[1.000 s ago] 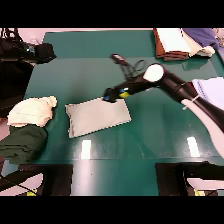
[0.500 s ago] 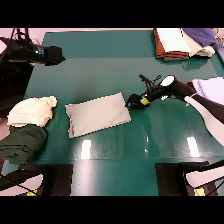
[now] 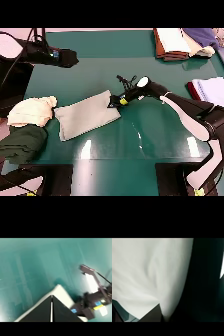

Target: Fold the shirts.

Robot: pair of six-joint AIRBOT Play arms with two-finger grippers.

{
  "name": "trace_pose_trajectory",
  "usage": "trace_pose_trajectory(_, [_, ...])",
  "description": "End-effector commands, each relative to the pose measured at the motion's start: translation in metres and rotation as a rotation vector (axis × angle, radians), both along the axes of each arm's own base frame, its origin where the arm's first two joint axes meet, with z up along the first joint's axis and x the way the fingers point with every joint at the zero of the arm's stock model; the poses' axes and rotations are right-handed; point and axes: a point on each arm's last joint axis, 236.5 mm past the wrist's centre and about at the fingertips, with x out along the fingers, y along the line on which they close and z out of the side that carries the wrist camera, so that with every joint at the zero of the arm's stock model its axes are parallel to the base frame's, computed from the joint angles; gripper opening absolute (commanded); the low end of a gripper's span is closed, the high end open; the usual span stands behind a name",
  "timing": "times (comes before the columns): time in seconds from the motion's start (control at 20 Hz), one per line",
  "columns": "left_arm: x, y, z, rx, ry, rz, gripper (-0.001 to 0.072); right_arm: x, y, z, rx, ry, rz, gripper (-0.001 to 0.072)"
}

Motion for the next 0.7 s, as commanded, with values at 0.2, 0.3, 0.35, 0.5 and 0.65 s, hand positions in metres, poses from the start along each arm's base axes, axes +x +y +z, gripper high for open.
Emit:
trace_pose_trajectory(0.2, [-0.017, -0.044, 0.006, -0.01, -0.032, -0.092, 0.0024, 0.097, -0.19, 0.096, -0.185, -0.27, -0.299, 0.0016])
trace_pose_trajectory(0.3, [-0.014, -0.049, 0.015, -0.055, -0.052, -0.086, 0.0024, 0.107, -0.283, 0.124, -0.26, -0.322, -0.45, 0.0015])
trace_pose_trajectory(0.35, [-0.012, -0.05, 0.018, -0.065, -0.065, -0.081, 0.0024, 0.109, -0.328, 0.137, -0.291, -0.345, -0.535, 0.0016])
trace_pose_trajectory(0.5, [-0.01, -0.052, 0.022, -0.083, -0.075, -0.076, 0.0024, 0.097, -0.458, 0.162, -0.349, -0.37, -0.811, 0.0016])
trace_pose_trajectory(0.65, [-0.01, -0.052, 0.022, -0.1, -0.06, -0.062, 0.0025, 0.077, -0.55, 0.163, -0.378, -0.346, -1.003, 0.0016])
